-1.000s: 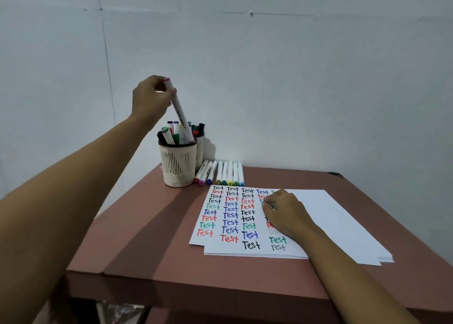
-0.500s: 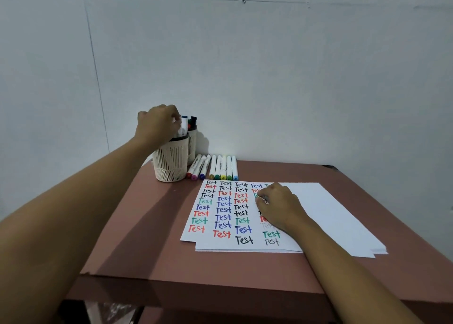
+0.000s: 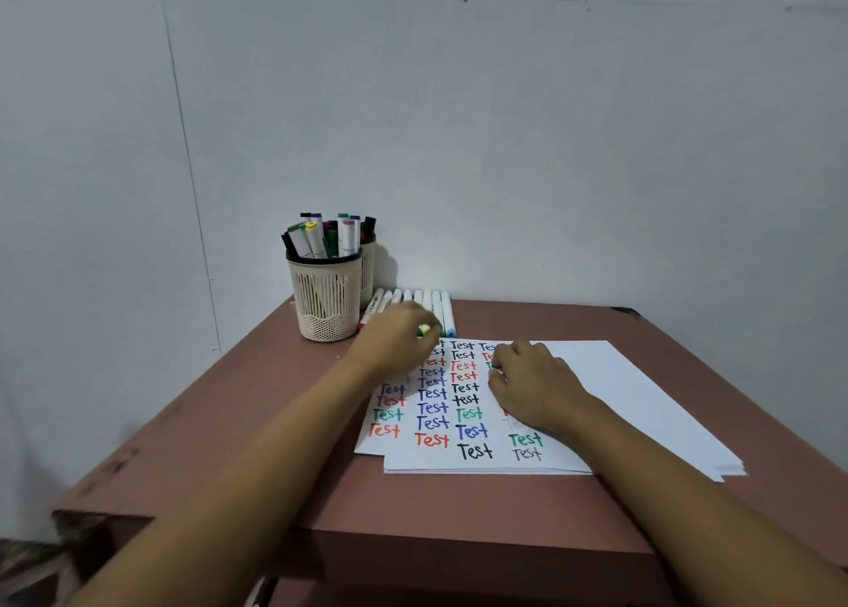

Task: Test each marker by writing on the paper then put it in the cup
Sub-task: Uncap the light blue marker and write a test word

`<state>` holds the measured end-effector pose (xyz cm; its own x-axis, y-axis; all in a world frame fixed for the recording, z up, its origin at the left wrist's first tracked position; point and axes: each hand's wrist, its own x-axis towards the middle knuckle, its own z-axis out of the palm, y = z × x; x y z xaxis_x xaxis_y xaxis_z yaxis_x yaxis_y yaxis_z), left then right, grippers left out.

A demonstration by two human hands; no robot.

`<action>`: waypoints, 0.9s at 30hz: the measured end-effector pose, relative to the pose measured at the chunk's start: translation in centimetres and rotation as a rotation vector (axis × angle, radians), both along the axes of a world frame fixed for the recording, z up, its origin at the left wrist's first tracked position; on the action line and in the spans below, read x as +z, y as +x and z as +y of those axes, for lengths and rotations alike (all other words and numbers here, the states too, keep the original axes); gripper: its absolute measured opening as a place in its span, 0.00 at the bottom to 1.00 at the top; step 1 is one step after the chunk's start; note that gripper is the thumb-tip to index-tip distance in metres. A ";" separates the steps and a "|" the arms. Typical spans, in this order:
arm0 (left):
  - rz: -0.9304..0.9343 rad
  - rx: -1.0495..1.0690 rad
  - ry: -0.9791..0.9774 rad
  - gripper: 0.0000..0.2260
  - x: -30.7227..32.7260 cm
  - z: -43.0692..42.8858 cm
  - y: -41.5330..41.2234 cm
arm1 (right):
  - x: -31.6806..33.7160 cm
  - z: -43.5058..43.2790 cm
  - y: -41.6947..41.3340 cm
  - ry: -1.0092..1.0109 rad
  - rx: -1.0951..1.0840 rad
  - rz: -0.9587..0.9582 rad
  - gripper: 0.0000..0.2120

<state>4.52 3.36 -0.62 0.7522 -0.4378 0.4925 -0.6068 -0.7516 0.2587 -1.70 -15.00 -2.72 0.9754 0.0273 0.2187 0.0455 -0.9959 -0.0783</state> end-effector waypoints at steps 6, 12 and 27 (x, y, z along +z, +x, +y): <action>0.216 -0.073 0.125 0.16 -2.6 -0.3 0.2 | 2.5 1.5 3.4 0.147 -0.105 0.012 0.10; 0.200 -0.056 0.123 0.17 -3.2 -0.5 0.7 | 2.4 4.3 8.0 0.317 -0.192 0.002 0.12; 0.200 -0.011 0.084 0.19 -2.8 -0.4 0.4 | 3.0 2.5 8.1 0.671 -0.368 -0.321 0.11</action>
<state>4.91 2.97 -3.40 0.8264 -0.4795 0.2952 -0.5577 -0.7695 0.3112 6.38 -12.48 0.30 0.7838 -0.5171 0.3440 -0.1529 -0.6974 -0.7001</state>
